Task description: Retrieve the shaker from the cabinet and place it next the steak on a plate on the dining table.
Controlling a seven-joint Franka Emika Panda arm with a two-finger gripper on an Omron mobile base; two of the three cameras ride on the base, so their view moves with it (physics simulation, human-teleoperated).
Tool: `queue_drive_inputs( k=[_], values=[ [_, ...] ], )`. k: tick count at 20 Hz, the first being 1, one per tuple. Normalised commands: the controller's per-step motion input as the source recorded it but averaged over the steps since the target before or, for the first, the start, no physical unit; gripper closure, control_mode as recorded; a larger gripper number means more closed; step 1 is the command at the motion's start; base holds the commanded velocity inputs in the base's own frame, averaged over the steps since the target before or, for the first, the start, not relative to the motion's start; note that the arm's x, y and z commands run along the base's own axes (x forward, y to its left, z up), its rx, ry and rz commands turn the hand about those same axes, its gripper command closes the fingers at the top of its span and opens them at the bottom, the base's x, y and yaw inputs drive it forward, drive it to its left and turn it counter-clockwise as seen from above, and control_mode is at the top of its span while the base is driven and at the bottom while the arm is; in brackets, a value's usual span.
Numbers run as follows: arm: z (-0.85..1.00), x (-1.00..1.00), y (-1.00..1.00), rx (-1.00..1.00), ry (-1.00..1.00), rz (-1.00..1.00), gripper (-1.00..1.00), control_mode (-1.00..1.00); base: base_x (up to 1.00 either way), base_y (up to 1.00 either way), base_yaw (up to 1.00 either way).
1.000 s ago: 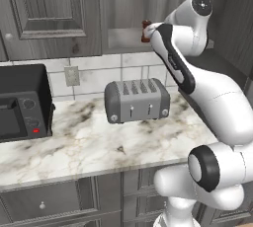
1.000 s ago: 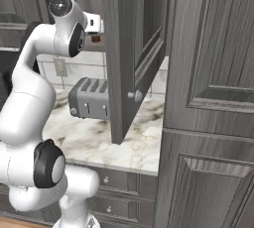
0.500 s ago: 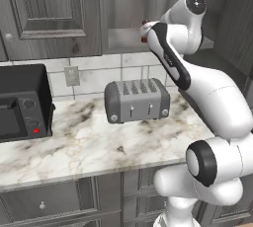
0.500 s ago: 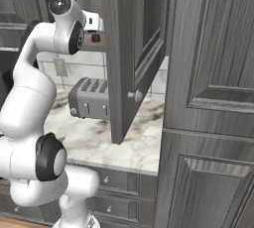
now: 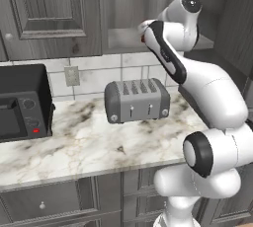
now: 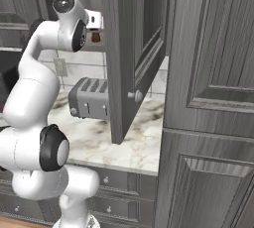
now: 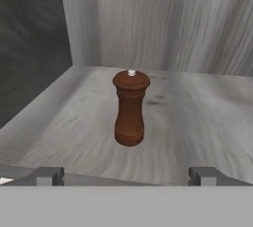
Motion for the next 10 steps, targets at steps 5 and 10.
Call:
queue_drive_inputs(
  k=[5, 10],
  values=[
    [0.00, 0.23, 0.00, 0.00, 0.00, 0.00, -1.00, -1.00, 0.00, 0.00, 0.00],
    [0.00, 0.23, 0.00, 0.00, 0.00, 0.00, -1.00, -1.00, 0.00, 0.00, 0.00]
  ],
)
